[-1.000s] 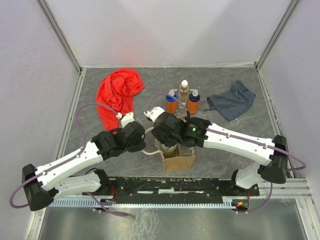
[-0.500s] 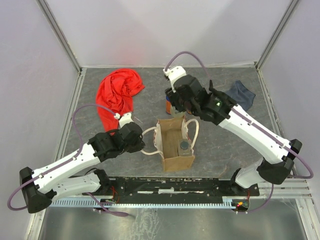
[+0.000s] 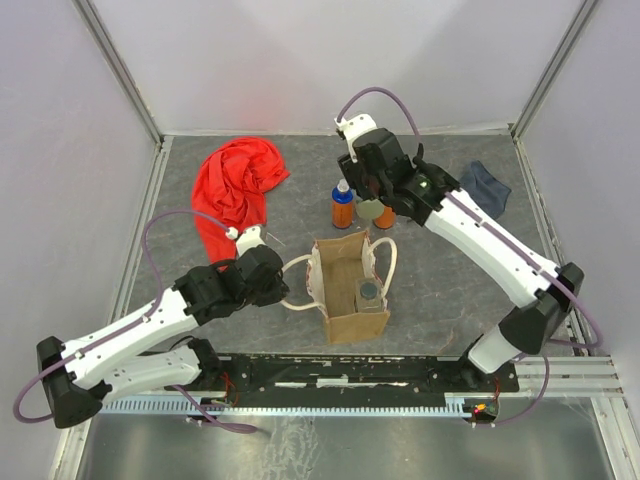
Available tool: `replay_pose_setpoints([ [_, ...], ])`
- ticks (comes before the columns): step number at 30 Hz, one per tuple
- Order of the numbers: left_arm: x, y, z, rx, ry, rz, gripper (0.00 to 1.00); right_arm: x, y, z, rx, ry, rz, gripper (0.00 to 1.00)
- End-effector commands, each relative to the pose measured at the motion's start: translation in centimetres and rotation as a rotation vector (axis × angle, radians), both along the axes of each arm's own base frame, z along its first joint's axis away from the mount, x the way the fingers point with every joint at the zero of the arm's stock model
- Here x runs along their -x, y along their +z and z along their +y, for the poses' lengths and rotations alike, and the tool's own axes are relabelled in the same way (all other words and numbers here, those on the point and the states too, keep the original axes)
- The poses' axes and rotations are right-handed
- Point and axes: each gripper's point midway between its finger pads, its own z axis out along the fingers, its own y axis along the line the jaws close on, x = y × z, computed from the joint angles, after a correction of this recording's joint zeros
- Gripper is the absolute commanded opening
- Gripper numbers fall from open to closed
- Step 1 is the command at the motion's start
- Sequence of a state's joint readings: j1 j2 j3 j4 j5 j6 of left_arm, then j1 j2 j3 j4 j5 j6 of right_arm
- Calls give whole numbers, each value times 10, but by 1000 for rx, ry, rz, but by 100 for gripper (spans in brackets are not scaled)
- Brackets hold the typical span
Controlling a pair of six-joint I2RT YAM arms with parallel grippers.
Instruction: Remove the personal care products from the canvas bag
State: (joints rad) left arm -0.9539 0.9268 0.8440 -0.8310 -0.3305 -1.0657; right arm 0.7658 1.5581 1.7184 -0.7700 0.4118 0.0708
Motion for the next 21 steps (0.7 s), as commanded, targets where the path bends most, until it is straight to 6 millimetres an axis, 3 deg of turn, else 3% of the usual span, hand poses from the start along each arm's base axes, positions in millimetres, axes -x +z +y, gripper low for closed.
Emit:
replay_pose_setpoints([
  [1,1,4,4,29,41,1,10,-39,10,12,-88,-13,-111,43],
  [10,2,6,6,25,45,4,10,-66,-66,23,-101,-38,18,42],
  [18,3,8,7,21,45,5,10,-68,-101,26,-103,-56,80,44],
  [21,2,8,7,18,42,4,10,-66,-111,22,-89,-76,94,51],
])
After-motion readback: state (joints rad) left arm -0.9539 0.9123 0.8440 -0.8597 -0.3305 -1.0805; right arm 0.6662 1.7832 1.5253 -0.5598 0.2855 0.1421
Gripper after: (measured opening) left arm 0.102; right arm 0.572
